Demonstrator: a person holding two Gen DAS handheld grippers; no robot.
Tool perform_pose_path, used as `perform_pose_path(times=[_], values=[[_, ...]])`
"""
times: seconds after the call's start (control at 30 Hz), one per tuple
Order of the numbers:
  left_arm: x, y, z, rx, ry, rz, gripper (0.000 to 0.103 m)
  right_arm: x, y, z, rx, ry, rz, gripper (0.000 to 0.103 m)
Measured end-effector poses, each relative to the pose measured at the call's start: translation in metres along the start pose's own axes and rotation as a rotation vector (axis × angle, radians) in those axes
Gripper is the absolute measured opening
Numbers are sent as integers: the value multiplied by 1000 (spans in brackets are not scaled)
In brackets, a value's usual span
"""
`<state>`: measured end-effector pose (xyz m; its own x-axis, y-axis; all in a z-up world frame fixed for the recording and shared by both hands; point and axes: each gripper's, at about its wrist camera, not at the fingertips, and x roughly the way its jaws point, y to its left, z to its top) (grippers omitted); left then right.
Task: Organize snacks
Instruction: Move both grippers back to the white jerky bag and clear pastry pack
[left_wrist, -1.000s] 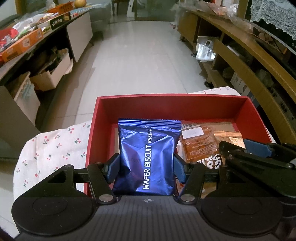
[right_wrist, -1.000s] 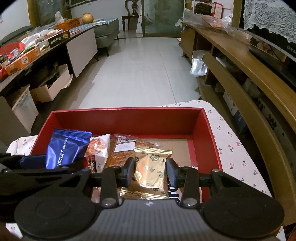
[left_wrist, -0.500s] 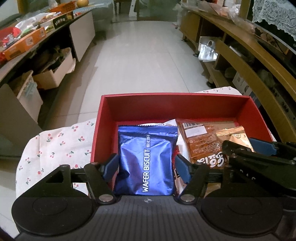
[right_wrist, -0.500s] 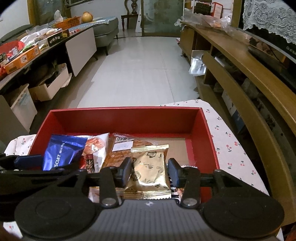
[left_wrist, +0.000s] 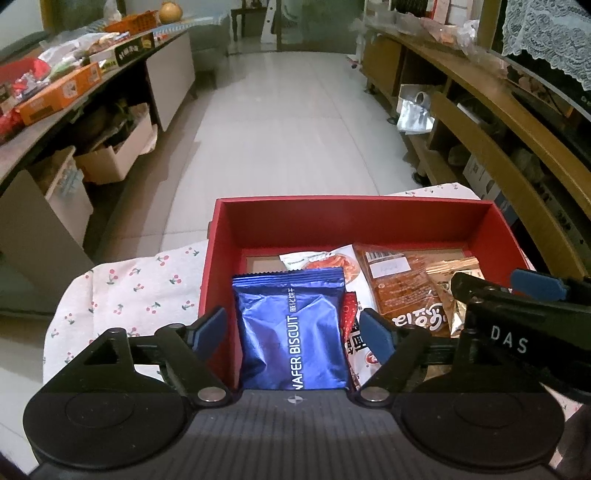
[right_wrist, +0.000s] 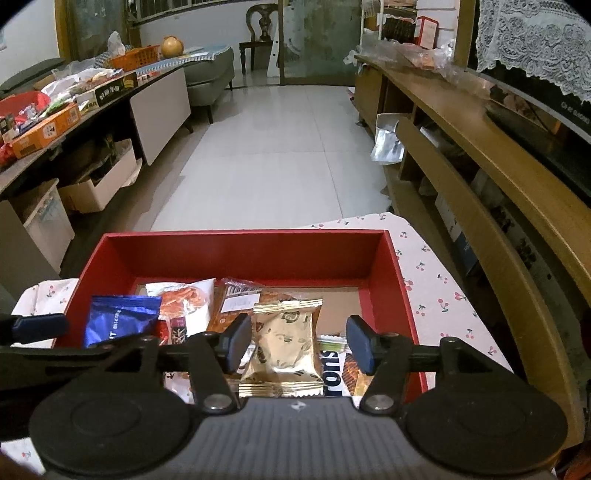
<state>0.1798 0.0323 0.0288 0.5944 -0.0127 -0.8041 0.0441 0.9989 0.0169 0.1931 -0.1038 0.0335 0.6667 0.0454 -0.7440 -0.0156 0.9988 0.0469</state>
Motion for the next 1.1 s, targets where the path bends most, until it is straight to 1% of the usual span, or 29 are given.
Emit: perform_pose_path(times=[0.23, 0.37, 0.53, 0.77, 0.83, 0.93, 1.03, 1.1], values=[[-12, 2, -2, -12, -21, -10, 84, -19, -5, -2, 6, -29, 7, 76], [-24, 2, -8, -20, -29, -37, 85, -30, -10, -9, 6, -30, 3, 77], [-39, -10, -22, 5, -19, -87, 85, -50, -22, -27, -7, -14, -14, 78], [-50, -32, -55, 16, 49, -181, 86, -72, -50, -52, 16, 26, -41, 78], [-45, -40, -66, 17, 87, -205, 86, -71, -58, -59, 14, 54, -58, 78], [-32, -55, -80, 16, 138, -216, 86, -68, -73, -64, 44, 81, -83, 78], [-18, -65, -87, -22, 190, -239, 86, -68, -87, -66, 72, 90, -84, 78], [-9, -70, -88, -61, 209, -244, 86, -67, -92, -68, 76, 96, -74, 78]])
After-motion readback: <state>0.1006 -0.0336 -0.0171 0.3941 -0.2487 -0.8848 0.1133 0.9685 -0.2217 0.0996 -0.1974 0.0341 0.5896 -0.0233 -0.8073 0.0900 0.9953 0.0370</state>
